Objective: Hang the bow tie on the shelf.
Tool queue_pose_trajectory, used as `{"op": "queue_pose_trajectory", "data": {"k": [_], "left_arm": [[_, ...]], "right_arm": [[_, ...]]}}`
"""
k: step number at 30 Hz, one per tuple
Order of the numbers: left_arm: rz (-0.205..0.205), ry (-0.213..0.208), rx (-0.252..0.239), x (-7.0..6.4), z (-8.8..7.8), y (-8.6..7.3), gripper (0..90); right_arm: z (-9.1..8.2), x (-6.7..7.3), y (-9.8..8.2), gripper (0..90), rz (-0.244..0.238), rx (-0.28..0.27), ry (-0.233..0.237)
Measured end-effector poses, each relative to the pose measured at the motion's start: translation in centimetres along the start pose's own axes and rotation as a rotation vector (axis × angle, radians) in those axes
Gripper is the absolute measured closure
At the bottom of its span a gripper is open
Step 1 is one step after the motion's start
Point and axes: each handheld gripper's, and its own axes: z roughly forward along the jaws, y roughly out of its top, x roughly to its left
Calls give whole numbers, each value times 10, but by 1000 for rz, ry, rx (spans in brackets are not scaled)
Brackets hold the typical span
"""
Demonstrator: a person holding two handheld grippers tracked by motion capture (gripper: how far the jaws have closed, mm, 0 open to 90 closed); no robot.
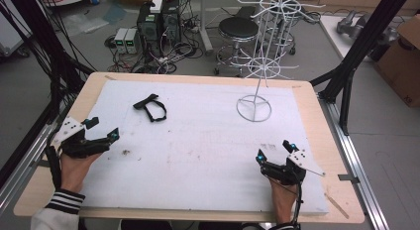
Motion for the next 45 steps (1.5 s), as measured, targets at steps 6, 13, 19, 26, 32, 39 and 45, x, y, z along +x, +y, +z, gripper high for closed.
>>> {"op": "queue_pose_trajectory", "data": {"k": [6,13,19,26,32,39,45], "left_arm": [[47,-26,37,4,11,23,141],[99,-48,136,11,35,41,144],[138,-51,208,16,54,49,145],[170,-53,309,24,79,53,156],[222,-56,377,28,100,58,159],[258,-42,452,31,122,56,187],[276,-24,491,33,135,49,220]], "right_arm": [[0,0,0,15,0,1,-1],[0,0,0,15,1,-2,-1],[0,0,0,15,5,0,-2],[0,0,0,15,2,-3,-2],[0,0,0,15,3,-3,-2],[0,0,0,14,4,-5,-1],[-1,0,0,14,5,-4,1]]}}
